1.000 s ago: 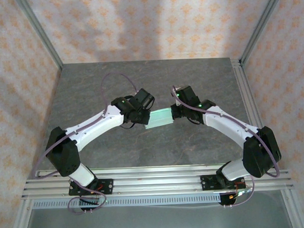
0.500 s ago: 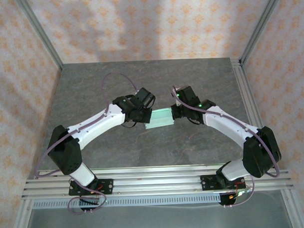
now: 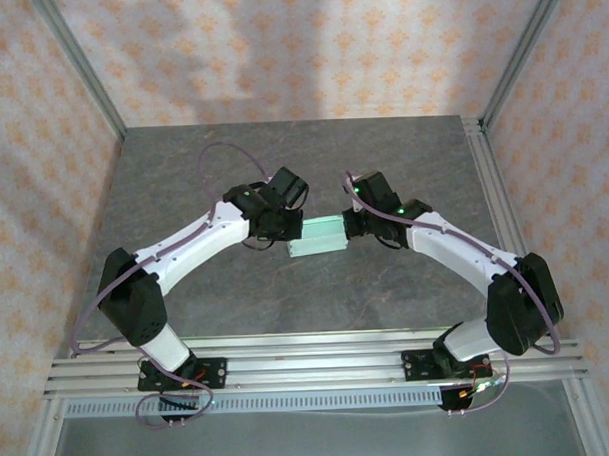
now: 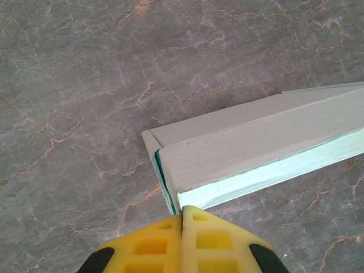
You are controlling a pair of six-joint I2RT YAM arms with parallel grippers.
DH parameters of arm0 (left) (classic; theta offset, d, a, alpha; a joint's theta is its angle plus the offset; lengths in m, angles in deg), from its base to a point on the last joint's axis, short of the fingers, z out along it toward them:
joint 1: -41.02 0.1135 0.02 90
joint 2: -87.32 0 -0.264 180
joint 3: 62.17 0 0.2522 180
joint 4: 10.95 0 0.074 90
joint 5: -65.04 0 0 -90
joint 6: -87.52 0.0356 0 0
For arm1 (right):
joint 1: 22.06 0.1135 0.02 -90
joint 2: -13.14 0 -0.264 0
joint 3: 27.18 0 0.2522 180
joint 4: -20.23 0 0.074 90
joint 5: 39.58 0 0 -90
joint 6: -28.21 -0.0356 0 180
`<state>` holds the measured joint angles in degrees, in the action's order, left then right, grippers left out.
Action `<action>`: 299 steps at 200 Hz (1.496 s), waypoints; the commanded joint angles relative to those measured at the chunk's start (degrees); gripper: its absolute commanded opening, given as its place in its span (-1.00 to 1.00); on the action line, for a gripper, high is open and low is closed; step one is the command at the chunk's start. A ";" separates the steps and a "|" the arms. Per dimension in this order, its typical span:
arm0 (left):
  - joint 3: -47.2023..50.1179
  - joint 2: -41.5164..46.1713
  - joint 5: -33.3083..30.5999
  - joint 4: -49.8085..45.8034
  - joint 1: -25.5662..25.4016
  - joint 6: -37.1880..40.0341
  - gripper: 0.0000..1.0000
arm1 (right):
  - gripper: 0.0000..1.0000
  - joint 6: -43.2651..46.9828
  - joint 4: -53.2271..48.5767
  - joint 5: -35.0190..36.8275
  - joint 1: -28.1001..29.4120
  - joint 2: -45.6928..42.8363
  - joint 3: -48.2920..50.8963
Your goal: Fold the paper box
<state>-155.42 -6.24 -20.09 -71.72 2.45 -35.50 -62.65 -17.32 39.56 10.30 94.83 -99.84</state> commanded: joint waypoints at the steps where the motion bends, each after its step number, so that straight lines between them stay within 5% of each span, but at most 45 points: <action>1: 0.86 -1.18 -1.43 -1.19 0.19 0.02 -1.00 | -1.00 -0.41 -0.94 0.16 0.26 0.21 -1.11; 114: 6.71 -2.50 -0.52 4.01 0.18 0.05 -1.00 | -1.00 3.53 12.46 -1.45 0.40 0.03 10.60; 141: 4.70 -0.50 0.14 2.32 0.22 0.80 -0.50 | -1.00 4.28 12.96 -0.28 0.34 -0.50 11.17; 178: 2.93 3.48 2.43 -0.04 0.22 1.64 -0.14 | -1.00 4.73 12.51 0.68 0.43 -0.74 11.43; 204: 5.11 7.40 7.43 4.53 1.04 0.95 0.33 | -1.00 4.48 12.95 0.82 0.42 -0.83 11.78; 233: 7.08 9.23 9.26 9.45 3.94 -4.38 0.44 | -1.00 4.23 13.76 0.65 0.60 -0.87 12.38; 299: 11.67 6.58 5.54 11.60 6.75 -13.88 0.34 | -1.00 4.12 14.47 1.13 1.39 -0.92 12.84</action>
<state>-146.00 1.98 -13.38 -62.14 8.64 -44.92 -58.72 0.54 40.55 10.91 93.32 -88.91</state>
